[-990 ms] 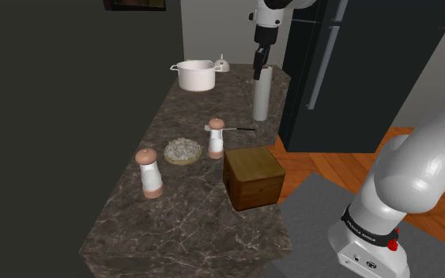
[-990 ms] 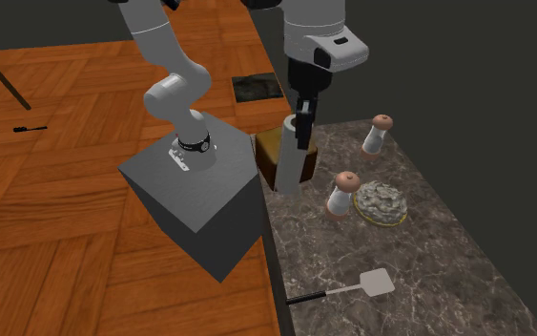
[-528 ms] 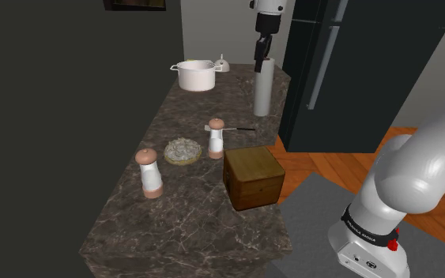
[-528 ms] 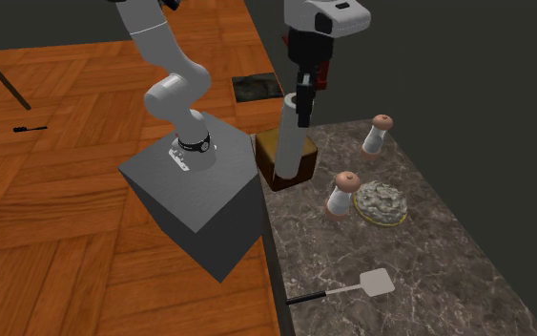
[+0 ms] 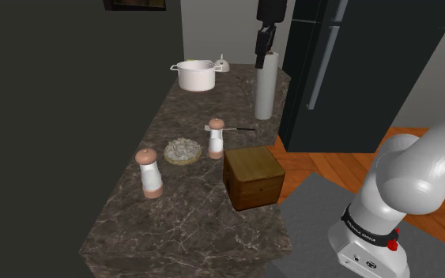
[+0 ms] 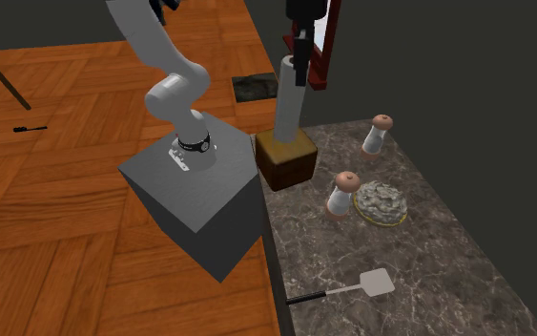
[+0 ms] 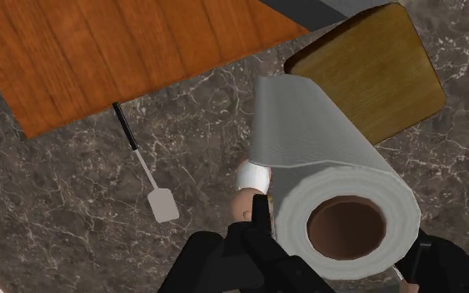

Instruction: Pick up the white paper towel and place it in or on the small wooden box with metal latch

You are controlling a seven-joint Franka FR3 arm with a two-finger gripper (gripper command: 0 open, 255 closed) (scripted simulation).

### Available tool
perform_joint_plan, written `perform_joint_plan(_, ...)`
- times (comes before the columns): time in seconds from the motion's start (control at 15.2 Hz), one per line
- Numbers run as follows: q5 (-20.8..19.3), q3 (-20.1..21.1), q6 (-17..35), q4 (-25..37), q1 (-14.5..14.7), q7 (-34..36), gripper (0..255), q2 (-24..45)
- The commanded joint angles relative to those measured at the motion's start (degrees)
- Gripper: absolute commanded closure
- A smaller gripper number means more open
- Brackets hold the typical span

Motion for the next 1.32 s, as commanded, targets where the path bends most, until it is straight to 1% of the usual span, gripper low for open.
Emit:
perform_joint_plan(0.0,0.5,1.9,-2.0,0.0,0.8,2.5,255,-1.9)
perform_joint_plan(0.46,2.9,7.8,-7.5,1.9,3.0,10.3,255,-5.2)
perform_joint_plan(1.25,3.2,7.9,1.4,-10.7,3.2,10.4,255,-8.9)
